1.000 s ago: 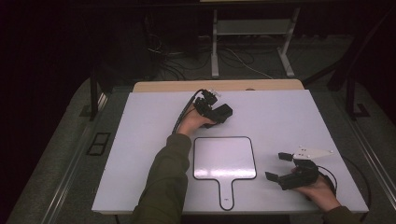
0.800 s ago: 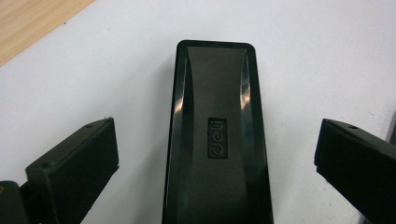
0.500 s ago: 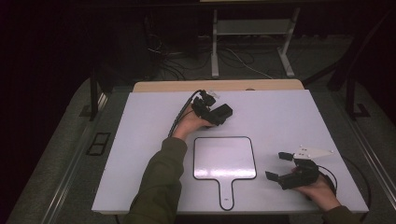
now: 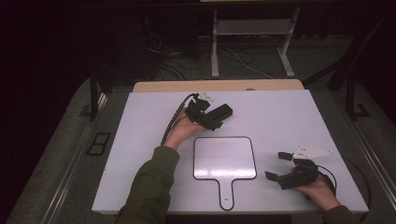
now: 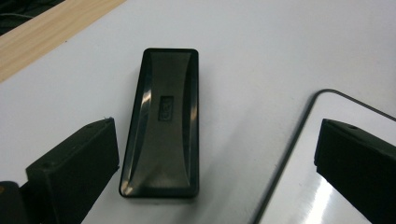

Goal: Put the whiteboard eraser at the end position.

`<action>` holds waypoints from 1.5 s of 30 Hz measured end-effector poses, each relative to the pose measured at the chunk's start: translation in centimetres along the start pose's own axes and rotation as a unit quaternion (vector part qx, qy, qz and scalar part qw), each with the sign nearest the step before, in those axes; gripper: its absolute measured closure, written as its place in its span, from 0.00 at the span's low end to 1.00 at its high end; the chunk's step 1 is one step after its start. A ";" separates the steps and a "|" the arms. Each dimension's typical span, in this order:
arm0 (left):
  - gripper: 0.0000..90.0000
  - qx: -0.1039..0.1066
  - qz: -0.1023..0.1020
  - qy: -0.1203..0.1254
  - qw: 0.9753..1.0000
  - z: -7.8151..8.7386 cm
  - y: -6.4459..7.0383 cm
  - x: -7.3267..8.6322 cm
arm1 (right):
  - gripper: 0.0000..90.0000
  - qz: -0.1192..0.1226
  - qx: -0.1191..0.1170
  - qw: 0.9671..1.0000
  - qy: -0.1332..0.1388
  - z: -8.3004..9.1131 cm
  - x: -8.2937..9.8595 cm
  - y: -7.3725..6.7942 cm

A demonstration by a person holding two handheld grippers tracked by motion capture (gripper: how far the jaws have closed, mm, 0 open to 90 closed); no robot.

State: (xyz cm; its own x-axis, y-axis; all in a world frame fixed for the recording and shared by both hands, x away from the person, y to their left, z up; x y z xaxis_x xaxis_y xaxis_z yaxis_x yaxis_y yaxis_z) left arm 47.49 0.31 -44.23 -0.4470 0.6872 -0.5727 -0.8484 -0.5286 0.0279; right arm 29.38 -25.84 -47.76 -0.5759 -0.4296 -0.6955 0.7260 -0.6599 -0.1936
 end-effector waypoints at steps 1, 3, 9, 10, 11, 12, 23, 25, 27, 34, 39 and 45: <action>0.00 0.000 0.001 0.003 1.000 0.2 0.2 0.2 | 0.00 0.000 0.001 1.000 0.000 0.0 0.0 0.0; 0.00 -0.002 -0.003 0.004 1.000 0.5 0.4 0.5 | 0.00 0.001 0.001 1.000 -0.001 0.0 0.0 0.0; 0.00 -0.007 0.008 0.012 1.000 1.3 1.1 1.8 | 0.00 0.002 0.002 1.000 -0.001 -0.1 0.0 0.0; 0.00 -0.008 0.007 0.012 1.000 1.4 1.2 2.1 | 0.00 0.002 0.002 1.000 -0.002 -0.1 0.0 0.0; 0.00 -0.008 0.008 0.011 1.000 1.6 1.2 2.2 | 0.00 0.003 0.003 1.000 -0.001 -0.1 0.0 0.0; 0.00 -0.007 0.009 0.013 1.000 1.7 1.3 2.4 | 0.00 0.003 0.003 1.000 -0.002 -0.1 0.0 0.0; 0.00 -0.013 0.015 0.039 0.999 3.0 2.5 4.9 | 0.00 0.002 0.005 1.000 -0.002 -0.1 0.0 0.1; 0.00 -0.014 0.014 0.044 0.999 3.2 2.8 5.4 | 0.00 0.002 0.005 1.000 -0.002 -0.1 0.0 0.1; 0.00 -0.018 0.012 0.055 0.998 3.6 2.9 5.7 | 0.00 0.002 0.006 1.000 -0.002 0.0 0.0 0.1; 0.00 -0.016 0.016 0.062 0.998 4.3 3.9 7.3 | 0.00 0.003 0.007 1.000 0.001 0.0 0.0 0.1; 0.00 -0.014 0.014 0.067 0.998 4.8 4.7 8.2 | 0.00 0.003 0.007 1.000 0.001 0.0 0.0 0.1; 0.00 -0.012 0.014 0.074 0.997 5.4 5.6 9.2 | 0.00 0.002 0.008 1.000 0.001 0.0 0.0 0.1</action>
State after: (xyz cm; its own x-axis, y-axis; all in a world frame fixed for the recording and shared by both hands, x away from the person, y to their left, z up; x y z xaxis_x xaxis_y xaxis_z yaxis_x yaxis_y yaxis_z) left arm 37.04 6.35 -44.96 -0.4215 0.5923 -0.6867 -0.8285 -0.5594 0.0259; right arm 29.45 -25.91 -47.82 -0.5718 -0.4317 -0.6976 0.7226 -0.6676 -0.1792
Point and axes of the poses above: each handheld gripper's, and its own axes: z roughly backward along the jaws, x roughly out of its underside, y roughly to its right, the point moved 6 cm from there along -z, roughly forward along the jaws, and after that the axes turned 12 degrees about -y, right-handed, at the moved point
